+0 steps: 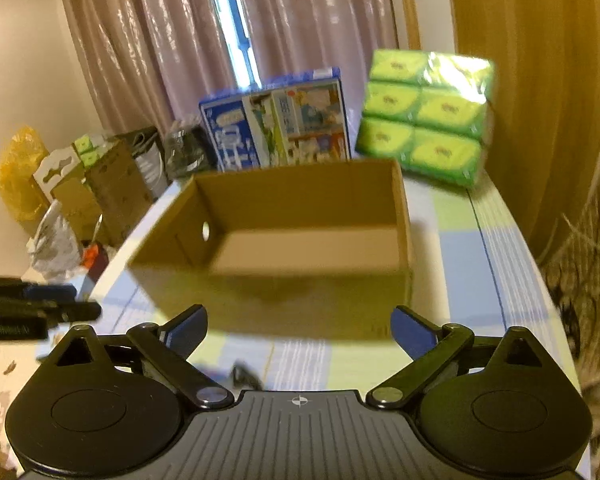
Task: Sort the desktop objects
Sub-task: 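Bring both tools back over the remaining items on the table, then grasp the clear blue-labelled box with the left tool while the right tool grasps the green medicine box, then carry both boxes over the cardboard box and release them inside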
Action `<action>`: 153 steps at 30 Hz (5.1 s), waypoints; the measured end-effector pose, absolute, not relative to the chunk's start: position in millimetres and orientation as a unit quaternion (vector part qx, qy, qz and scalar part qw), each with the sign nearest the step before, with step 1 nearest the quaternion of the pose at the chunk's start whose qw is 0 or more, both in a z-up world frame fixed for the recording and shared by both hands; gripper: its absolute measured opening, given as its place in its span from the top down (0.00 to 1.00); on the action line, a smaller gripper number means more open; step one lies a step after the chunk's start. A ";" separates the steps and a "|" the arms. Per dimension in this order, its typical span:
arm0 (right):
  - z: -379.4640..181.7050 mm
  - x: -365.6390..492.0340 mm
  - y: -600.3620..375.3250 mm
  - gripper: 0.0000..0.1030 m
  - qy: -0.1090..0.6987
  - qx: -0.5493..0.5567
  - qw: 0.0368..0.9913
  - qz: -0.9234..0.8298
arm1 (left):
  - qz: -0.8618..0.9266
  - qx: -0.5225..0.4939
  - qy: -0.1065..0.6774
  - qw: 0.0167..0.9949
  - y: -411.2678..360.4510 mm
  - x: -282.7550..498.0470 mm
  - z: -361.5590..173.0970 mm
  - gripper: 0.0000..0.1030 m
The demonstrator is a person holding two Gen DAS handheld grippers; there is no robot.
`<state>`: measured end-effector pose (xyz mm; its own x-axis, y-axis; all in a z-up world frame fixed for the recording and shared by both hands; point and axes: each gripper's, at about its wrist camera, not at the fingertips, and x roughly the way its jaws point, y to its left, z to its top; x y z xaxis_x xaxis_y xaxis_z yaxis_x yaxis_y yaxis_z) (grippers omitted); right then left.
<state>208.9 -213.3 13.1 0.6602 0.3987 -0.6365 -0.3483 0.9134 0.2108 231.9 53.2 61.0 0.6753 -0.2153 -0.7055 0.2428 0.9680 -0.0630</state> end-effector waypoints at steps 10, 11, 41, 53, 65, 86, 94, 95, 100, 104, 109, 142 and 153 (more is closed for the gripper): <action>-14.5 112.7 -235.5 0.07 0.380 0.057 0.901 0.200 | -0.092 0.034 0.391 0.915 78.2 144.4 47.3 0.33; -15.4 105.6 -237.5 0.07 0.380 0.062 0.902 0.198 | -0.087 0.037 0.392 0.915 79.9 136.4 44.7 0.32; -33.5 73.5 -270.3 0.07 0.386 0.016 0.907 0.169 | -0.104 0.029 0.421 0.901 58.3 85.1 11.5 0.07; -42.9 95.6 -259.5 0.07 0.383 -0.047 0.901 0.197 | -0.115 0.032 0.425 0.897 46.0 107.0 1.8 0.07; -61.2 144.9 -242.1 0.20 0.384 -0.183 0.859 0.286 | -0.135 0.050 0.425 0.894 21.1 146.9 -7.2 0.07; -92.3 215.1 -220.7 0.45 0.431 -0.298 0.770 0.366 | -0.183 0.107 0.459 0.863 -8.6 234.2 -33.7 0.30; -103.1 225.9 -215.4 0.51 0.443 -0.300 0.760 0.369 | -0.181 0.106 0.476 0.854 -12.9 247.0 -48.2 0.45; -104.0 226.8 -214.9 0.51 0.445 -0.300 0.758 0.371 | -0.180 0.108 0.477 0.853 -13.7 247.3 -49.8 0.47; -107.5 230.6 -210.6 0.53 0.451 -0.304 0.751 0.376 | -0.178 0.109 0.477 0.853 -15.1 248.4 -53.0 0.47; -109.7 231.5 -206.5 0.56 0.454 -0.311 0.744 0.378 | -0.177 0.113 0.478 0.853 -16.8 248.3 -54.7 0.47; -115.6 233.4 -201.0 0.59 0.462 -0.319 0.734 0.383 | -0.177 0.116 0.480 0.851 -18.4 249.8 -56.6 0.47; -63.0 211.3 -199.6 0.74 0.436 -0.249 0.799 0.330 | -0.157 0.107 0.442 0.877 0.4 225.0 -6.9 0.49; -22.2 200.2 -197.6 0.74 0.409 -0.225 0.827 0.313 | -0.154 0.102 0.416 0.891 3.2 209.9 31.0 0.49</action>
<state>200.2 -197.6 -22.2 0.4689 0.3332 -0.8180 -0.7022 0.7024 -0.1164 209.9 3.2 31.0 0.6070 -0.1895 -0.7718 0.3586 0.9320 0.0532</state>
